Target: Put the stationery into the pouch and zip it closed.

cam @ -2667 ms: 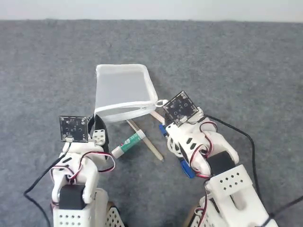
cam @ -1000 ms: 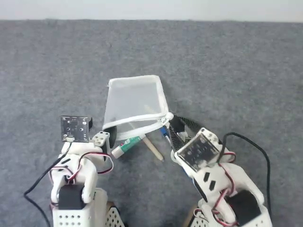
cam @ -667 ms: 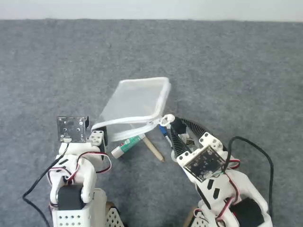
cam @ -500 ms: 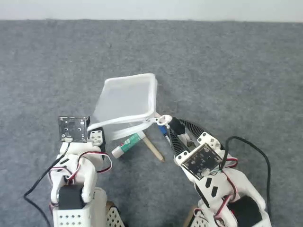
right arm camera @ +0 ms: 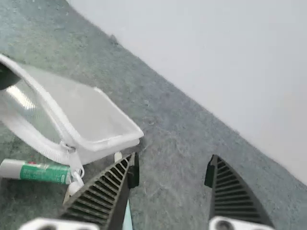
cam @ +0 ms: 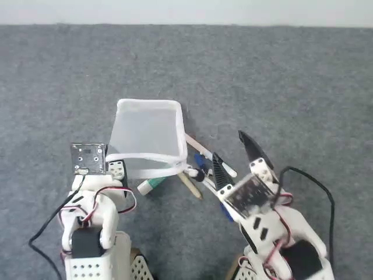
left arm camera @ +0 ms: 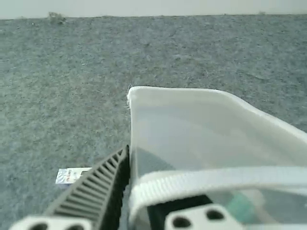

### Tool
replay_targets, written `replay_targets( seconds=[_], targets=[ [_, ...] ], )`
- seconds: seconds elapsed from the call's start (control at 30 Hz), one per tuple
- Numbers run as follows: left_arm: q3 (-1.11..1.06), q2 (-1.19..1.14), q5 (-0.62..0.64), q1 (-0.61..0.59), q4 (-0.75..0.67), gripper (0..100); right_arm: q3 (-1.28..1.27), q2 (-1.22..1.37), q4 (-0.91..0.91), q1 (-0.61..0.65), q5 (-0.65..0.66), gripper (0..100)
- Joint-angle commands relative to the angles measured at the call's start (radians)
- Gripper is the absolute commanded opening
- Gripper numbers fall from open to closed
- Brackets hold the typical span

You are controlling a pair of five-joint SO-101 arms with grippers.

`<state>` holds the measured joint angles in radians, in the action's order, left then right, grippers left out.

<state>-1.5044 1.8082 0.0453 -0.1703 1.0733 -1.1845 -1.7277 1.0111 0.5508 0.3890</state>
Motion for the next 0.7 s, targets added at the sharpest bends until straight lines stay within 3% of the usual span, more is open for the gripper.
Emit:
replay_targets(
  seconds=[0.0, 0.23, 0.67],
  targets=[
    [0.090, 0.015, 0.014, -0.075, 0.006, 1, 0.037, 0.145, -0.051, -0.004, 0.008, 21.0],
    [0.099, 0.015, 0.029, -0.147, 0.002, 1, 0.129, 0.498, -0.119, -0.070, -0.025, 21.0],
    [0.117, 0.015, 0.051, -0.229, 0.014, 1, 0.350, 1.072, -0.225, -0.074, -0.043, 21.0]
  ],
)
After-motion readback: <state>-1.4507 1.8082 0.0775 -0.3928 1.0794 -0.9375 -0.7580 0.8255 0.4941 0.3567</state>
